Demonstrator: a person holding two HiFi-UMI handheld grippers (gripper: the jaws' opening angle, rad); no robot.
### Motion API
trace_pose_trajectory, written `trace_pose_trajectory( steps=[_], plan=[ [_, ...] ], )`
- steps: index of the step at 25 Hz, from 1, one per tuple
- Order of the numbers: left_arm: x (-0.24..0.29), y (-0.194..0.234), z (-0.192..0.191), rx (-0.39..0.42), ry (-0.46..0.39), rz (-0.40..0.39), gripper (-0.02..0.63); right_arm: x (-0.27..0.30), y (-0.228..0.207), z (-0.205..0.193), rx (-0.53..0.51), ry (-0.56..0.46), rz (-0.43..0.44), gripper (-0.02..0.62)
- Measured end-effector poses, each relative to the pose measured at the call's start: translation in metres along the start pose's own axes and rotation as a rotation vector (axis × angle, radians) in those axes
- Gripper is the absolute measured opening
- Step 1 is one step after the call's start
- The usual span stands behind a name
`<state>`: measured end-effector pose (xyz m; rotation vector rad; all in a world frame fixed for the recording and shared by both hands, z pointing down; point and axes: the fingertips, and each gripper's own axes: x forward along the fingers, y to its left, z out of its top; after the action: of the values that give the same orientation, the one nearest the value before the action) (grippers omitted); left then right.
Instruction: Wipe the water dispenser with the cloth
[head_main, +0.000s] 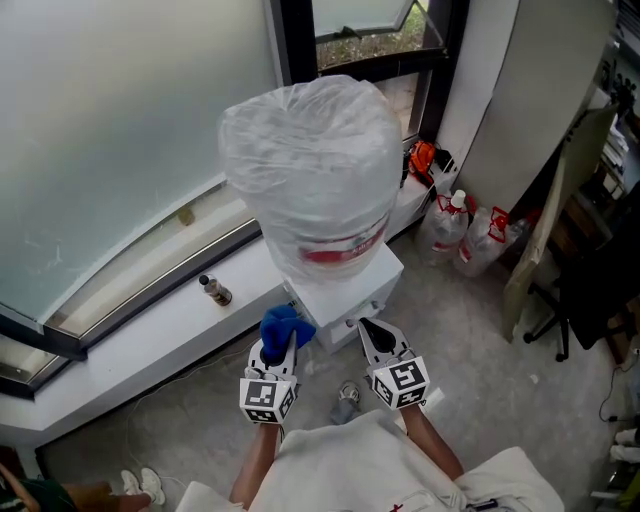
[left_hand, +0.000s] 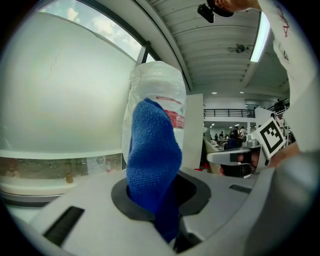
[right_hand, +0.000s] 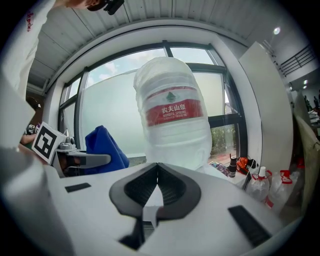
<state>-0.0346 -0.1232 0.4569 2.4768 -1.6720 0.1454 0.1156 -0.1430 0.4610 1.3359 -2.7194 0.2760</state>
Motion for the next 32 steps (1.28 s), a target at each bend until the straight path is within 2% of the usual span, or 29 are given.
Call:
trace_pose_trajectory(
  steps=[8,22,32],
  plan=[
    [-0.077,0.0,-0.012,-0.001,-0.016,0.004,0.063,-0.039,0.069,-0.009,-0.026,-0.017,0.008,0.014],
    [-0.209,-0.066,-0.04,-0.001,-0.033,-0.093,0.063,-0.164,0.171,-0.032,-0.029,-0.055,-0.047,0.014],
    [-0.259,-0.108,-0.034,-0.011,-0.058,-0.081,0.063,-0.223,0.19,-0.022,-0.056,-0.075,-0.037,0.014]
  ],
)
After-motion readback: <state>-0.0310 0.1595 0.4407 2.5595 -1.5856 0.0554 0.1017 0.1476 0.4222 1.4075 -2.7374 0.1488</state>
